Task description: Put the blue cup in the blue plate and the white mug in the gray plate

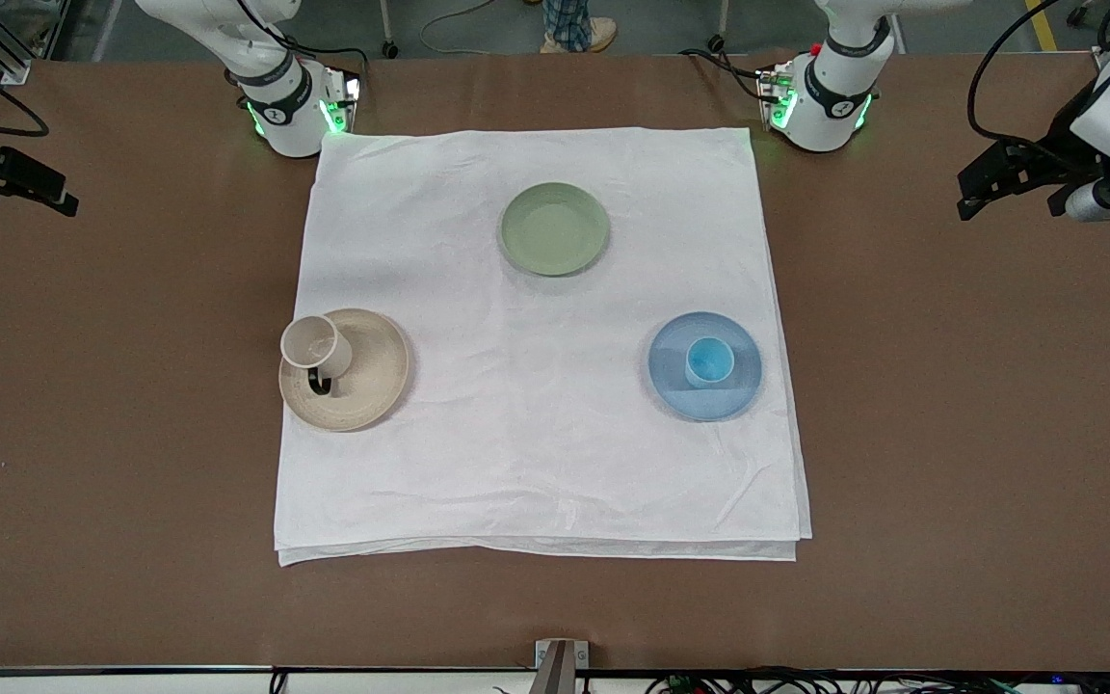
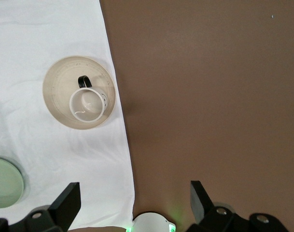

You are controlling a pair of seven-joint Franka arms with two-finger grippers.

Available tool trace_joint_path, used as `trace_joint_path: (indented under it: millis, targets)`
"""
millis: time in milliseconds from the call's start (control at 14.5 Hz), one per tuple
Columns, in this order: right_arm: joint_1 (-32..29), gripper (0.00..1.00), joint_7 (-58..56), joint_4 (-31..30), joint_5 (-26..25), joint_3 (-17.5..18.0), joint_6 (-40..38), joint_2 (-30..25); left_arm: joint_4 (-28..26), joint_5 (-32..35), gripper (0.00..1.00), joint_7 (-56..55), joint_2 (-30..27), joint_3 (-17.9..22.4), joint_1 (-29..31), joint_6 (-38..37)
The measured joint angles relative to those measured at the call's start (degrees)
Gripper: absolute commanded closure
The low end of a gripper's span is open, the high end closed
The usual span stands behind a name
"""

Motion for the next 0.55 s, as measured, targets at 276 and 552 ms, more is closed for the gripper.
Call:
trace_joint_path:
  millis: [276,552]
  targets:
    - [-0.4,0.0,0.0,-0.2,0.0,0.0,0.1,0.0,0.5,0.0,0.0,0.0,0.1,0.0,0.1,0.0]
    - [-0.4,0.0,0.0,-0.4,0.0,0.1,0.4,0.0,0.5,0.0,0.0,0.0,0.3,0.0,0.1,0.0]
